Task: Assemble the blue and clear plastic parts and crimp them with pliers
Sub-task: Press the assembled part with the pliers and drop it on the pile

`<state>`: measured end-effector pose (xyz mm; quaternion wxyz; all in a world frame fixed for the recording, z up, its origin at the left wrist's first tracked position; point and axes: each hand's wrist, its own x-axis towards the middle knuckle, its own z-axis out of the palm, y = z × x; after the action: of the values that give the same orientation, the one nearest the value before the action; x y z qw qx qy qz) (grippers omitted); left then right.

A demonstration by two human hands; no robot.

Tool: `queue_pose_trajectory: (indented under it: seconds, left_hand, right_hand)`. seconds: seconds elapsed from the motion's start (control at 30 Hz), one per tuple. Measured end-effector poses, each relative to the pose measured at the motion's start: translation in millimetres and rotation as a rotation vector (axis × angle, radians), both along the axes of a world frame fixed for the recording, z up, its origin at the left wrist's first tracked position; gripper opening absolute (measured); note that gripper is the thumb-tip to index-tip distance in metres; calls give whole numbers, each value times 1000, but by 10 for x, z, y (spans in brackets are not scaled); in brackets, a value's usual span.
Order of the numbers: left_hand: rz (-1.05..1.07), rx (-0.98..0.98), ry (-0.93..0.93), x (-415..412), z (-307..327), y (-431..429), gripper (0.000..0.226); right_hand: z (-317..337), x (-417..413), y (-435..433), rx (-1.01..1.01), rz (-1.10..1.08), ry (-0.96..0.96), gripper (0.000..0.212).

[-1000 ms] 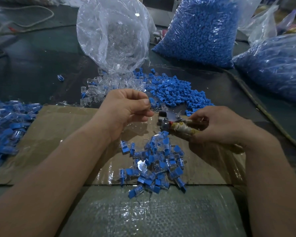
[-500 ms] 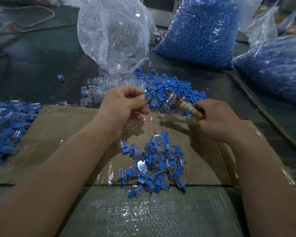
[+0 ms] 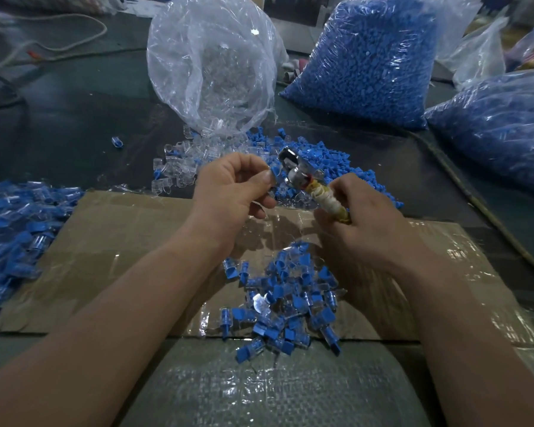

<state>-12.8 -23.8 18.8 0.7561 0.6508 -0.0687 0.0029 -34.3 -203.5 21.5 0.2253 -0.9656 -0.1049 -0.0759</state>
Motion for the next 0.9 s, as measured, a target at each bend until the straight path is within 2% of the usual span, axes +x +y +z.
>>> queue_pose_trajectory:
  seconds: [0.57, 0.9]
  left_hand:
    - [25, 80, -18, -27, 26, -4, 17]
    - [84, 136, -53, -40, -6, 0, 20]
  right_hand:
    - [15, 2, 1, -70, 60, 25, 16]
    - [41, -2, 77, -7, 43, 18, 20]
